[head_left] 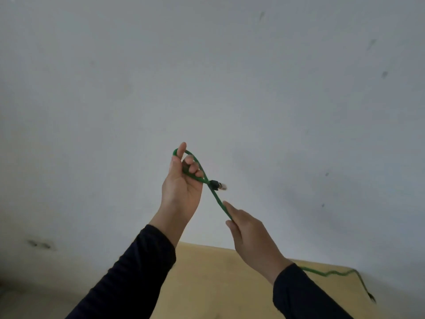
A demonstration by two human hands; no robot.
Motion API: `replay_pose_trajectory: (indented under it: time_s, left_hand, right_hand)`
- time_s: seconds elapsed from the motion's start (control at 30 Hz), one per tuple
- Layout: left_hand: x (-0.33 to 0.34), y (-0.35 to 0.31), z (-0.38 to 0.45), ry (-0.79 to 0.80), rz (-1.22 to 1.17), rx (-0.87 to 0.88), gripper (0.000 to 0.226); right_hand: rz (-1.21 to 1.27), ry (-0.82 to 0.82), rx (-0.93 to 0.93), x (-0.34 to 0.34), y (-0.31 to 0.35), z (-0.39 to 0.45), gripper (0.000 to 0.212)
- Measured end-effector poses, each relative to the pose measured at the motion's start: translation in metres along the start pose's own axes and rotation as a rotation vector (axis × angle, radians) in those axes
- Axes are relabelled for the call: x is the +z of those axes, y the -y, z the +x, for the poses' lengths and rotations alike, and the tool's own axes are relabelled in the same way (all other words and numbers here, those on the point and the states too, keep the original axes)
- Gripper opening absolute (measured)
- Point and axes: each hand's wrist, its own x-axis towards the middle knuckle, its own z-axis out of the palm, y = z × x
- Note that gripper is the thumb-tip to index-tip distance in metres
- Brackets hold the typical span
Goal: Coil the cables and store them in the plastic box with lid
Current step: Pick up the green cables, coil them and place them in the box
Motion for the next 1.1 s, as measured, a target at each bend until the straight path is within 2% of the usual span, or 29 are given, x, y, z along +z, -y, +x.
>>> replay_pose_trajectory:
  time_s: [0.07, 0.13, 0.23, 0.33, 0.4, 0.47, 0.57, 0.73, 0.8, 0.87, 0.97, 1.03, 1.1]
  left_hand:
    - [0.001, 0.001, -0.001, -0.013, 0.207, 0.049, 0.033]
    - [0.000, 0.005, -0.006, 0.033, 0.514, 0.104, 0.032]
    - [-0.002, 0.009, -0.018, 0.182, 0.887, 0.136, 0.033]
    - [-0.004, 0.011, -0.032, 0.355, 1.111, 0.106, 0.034]
    - [-0.007, 0.013, -0.044, 0.452, 1.113, 0.046, 0.032]
    - [-0.008, 0.016, -0.058, 0.522, 1.050, -0.013, 0.035]
    - [-0.006, 0.017, -0.067, 0.578, 0.917, -0.088, 0.044]
    - [0.016, 0.001, -0.059, 0.539, 0.292, -0.350, 0.044]
    - [0.026, -0.007, -0.052, 0.501, 0.076, -0.332, 0.045]
    - [0.033, -0.018, -0.039, 0.464, -0.057, -0.234, 0.042]
    - [0.035, -0.035, -0.013, 0.348, 0.021, -0.042, 0.037]
    - [0.026, -0.039, -0.001, 0.262, 0.295, 0.078, 0.036]
    - [0.014, -0.033, -0.002, 0.237, 0.722, 0.194, 0.036]
  right_hand:
    - [-0.032, 0.039, -0.041, -0.013, 0.016, -0.001, 0.040]
    - [-0.089, 0.040, -0.087, -0.029, 0.030, 0.004, 0.034]
    - [-0.174, 0.026, -0.162, -0.053, 0.049, 0.017, 0.026]
    - [-0.136, 0.028, -0.165, -0.078, 0.062, 0.029, 0.015]
    - [-0.011, 0.013, -0.055, -0.096, 0.065, 0.037, 0.009]
    - [0.123, 0.013, 0.061, -0.112, 0.063, 0.044, 0.020]
    - [0.221, 0.013, 0.089, -0.122, 0.056, 0.051, 0.021]
    - [0.631, -0.159, 0.128, -0.111, 0.048, 0.053, 0.023]
    - [0.648, -0.217, 0.213, -0.092, 0.042, 0.049, 0.021]
    - [0.509, -0.178, 0.270, -0.070, 0.038, 0.041, 0.025]
    - [0.268, 0.032, 0.256, -0.047, 0.043, 0.023, 0.026]
    - [0.229, 0.115, 0.229, -0.043, 0.053, 0.017, 0.026]
    - [0.163, 0.165, 0.177, -0.048, 0.064, 0.018, 0.022]
